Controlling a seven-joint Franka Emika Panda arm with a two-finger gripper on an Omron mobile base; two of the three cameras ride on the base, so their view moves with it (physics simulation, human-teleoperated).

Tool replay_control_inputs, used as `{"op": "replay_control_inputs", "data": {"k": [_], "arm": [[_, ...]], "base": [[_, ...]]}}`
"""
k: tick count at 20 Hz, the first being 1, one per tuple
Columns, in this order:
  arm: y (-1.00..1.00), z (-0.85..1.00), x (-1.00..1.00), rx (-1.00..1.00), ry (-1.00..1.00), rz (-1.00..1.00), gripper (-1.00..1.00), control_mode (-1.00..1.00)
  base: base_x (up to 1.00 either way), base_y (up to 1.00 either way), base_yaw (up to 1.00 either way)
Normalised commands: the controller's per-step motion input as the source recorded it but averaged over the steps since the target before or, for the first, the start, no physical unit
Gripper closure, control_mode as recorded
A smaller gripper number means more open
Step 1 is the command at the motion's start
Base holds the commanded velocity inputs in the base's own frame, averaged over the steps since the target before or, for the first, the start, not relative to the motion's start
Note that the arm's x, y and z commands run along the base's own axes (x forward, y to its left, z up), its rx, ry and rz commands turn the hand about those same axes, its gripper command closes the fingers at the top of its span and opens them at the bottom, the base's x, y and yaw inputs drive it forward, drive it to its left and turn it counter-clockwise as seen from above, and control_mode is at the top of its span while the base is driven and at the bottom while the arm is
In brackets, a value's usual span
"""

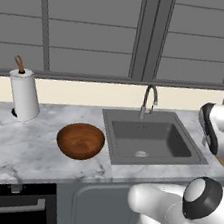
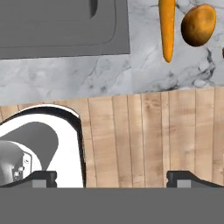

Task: There is a mixed pile of frozen fruits and vegetables on the counter. Locate all the frozen vegetables and place the items in a bowl on the counter. Take all the frozen fruits and defrost them in a running sink.

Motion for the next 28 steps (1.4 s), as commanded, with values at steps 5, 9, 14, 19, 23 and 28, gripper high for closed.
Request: {"op": "replay_control_inputs", "data": {"k": [5, 9, 14, 19, 23, 28], "arm": [[-0.46, -0.31, 0.32, 0.00, 0.05, 0.02, -1.00, -1.00], [-0.42, -0.22, 0.37, 0.01, 0.03, 0.04, -1.00, -1.00], [-0.43, -0.18, 0.79, 0.14, 0.01, 0.07, -1.00, -1.00], [-0.57, -0.34, 0.68, 0.07, 0.02, 0.15, -1.00, -1.00], [-0.24, -0.37, 0.50, 0.04, 0.00, 0.22, -1.00, -1.00], [-0.15, -0.47, 0.39, 0.02, 0.00, 0.19, -1.00, -1.00]], "base": [[0.00, 0.00, 0.00], [0.00, 0.00, 0.00], [0.00, 0.00, 0.00], [0.00, 0.00, 0.00], [0.00, 0.00, 0.00], [0.00, 0.00, 0.00]]}}
